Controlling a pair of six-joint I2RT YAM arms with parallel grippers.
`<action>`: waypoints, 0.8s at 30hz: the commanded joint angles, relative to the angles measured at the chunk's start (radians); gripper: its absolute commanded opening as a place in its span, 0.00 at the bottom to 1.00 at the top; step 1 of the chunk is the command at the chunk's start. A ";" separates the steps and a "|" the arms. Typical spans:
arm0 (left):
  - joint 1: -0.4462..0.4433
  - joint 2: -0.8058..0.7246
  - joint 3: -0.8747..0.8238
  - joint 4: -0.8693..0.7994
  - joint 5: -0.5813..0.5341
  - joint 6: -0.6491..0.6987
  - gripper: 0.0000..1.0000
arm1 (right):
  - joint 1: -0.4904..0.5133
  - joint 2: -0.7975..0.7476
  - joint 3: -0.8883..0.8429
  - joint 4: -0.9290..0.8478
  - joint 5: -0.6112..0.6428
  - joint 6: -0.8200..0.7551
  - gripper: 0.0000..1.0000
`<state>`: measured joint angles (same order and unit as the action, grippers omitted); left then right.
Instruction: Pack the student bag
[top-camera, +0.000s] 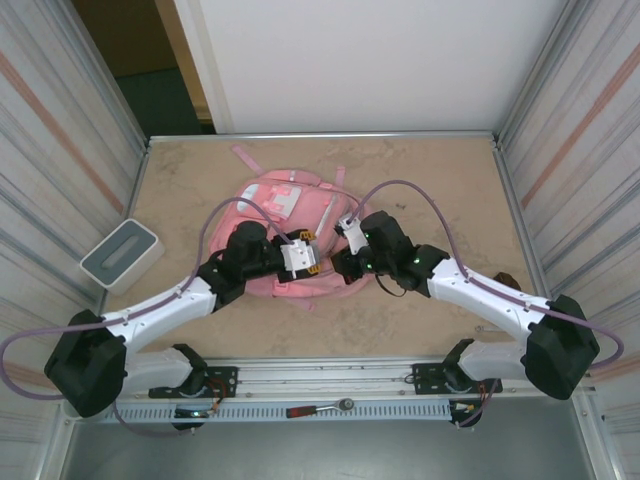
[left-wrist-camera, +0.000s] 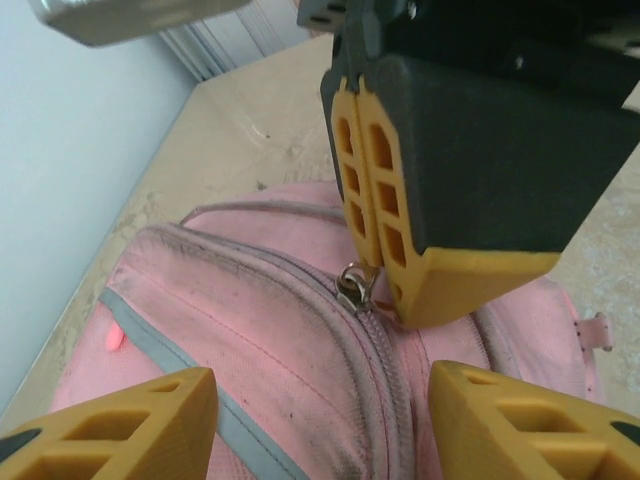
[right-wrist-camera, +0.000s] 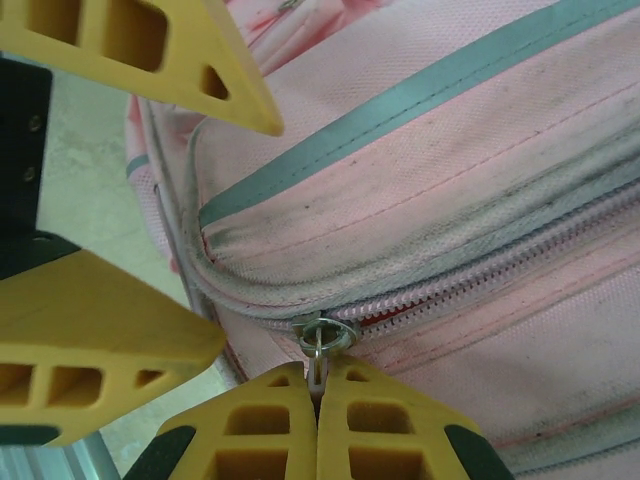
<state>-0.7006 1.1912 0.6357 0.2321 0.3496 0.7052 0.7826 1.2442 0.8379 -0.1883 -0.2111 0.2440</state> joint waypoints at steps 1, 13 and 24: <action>0.000 0.019 0.025 -0.027 -0.029 0.027 0.53 | 0.007 0.002 0.053 0.056 -0.028 0.026 0.00; 0.028 0.068 0.040 -0.037 -0.004 0.012 0.10 | -0.017 -0.012 0.022 0.019 0.030 0.010 0.00; 0.161 -0.053 -0.080 0.094 0.136 -0.045 0.00 | -0.175 0.046 0.079 -0.066 0.098 0.003 0.00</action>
<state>-0.6090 1.2011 0.5972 0.2775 0.4877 0.6888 0.6647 1.2766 0.8764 -0.2005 -0.2131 0.2501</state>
